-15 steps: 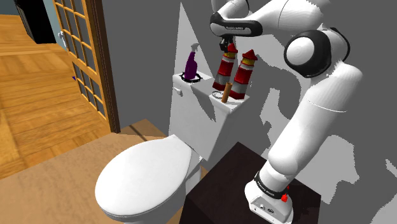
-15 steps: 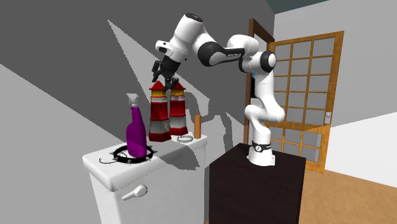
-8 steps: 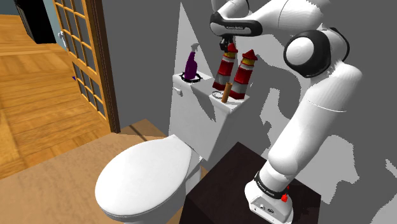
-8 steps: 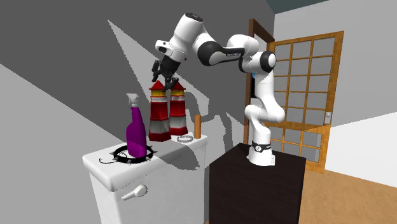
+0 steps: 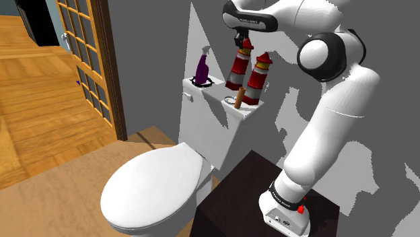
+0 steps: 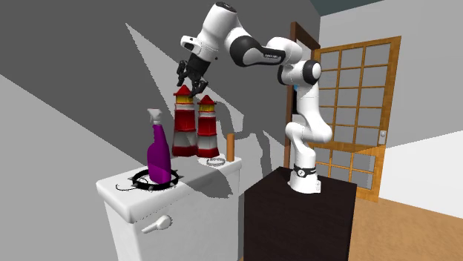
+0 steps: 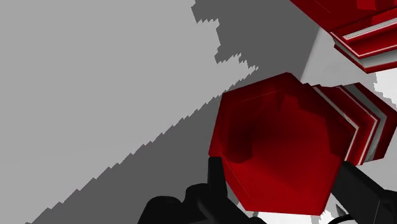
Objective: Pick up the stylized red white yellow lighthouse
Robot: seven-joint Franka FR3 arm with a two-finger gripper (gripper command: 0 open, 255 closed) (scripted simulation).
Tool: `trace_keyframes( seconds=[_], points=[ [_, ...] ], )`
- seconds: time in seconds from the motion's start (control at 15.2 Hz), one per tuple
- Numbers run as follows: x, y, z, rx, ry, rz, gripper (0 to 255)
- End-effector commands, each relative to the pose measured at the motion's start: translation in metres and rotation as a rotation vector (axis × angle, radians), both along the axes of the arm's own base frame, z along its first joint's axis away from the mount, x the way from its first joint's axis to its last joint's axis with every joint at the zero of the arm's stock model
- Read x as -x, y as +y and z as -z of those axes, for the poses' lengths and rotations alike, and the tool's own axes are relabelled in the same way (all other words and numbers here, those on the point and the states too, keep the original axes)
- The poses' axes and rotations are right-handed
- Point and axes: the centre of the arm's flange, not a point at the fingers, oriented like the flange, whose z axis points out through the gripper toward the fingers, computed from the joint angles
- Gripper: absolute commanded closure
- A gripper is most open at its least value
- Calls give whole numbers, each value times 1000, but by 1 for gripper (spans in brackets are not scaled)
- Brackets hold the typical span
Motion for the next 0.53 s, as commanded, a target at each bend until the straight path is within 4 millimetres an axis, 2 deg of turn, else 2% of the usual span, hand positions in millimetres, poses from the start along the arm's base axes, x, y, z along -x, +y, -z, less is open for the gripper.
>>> trace_keyframes(
  seconds=[0.0,0.33,0.46],
  points=[
    [0,0,-13,1,-2,0,255],
    [0,0,-39,1,-2,0,255],
    [0,0,-40,1,-2,0,255]
  ],
)
